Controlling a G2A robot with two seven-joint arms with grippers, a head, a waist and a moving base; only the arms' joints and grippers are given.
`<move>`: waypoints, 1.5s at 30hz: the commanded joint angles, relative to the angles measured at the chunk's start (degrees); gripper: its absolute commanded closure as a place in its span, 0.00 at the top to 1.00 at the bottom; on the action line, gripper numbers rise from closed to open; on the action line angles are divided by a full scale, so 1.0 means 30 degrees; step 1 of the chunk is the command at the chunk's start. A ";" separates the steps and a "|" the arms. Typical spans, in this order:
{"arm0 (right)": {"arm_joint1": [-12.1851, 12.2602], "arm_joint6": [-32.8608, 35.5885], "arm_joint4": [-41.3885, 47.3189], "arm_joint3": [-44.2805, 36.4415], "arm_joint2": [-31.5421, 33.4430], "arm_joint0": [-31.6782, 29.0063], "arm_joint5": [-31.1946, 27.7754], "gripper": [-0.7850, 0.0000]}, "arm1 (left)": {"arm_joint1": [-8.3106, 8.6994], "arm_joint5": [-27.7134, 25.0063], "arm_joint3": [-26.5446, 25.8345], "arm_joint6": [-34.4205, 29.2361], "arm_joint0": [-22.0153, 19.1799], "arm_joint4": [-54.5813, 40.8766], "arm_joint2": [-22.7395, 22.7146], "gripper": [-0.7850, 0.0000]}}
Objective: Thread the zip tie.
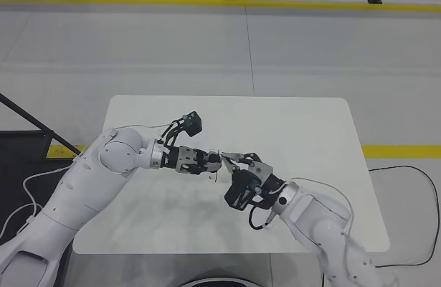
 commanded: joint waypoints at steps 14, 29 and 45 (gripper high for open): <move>0.0064 -0.0834 0.1209 -0.0046 0.0458 -0.0358 -0.1334 1.00 | 0.0051 -0.0461 -0.0004 0.1397 0.0411 0.0327 -0.0688 0.00; 0.0575 -0.0260 0.8166 0.1445 0.3105 -0.2563 -0.4917 1.00 | 0.0119 -0.1306 -0.1120 0.6179 0.2173 0.2858 -0.2300 0.00; 0.0292 0.1398 0.9900 0.2821 0.1603 -0.1337 -0.3400 1.00 | 0.0115 -0.1165 -0.1716 0.6878 0.2612 0.3681 -0.2499 0.00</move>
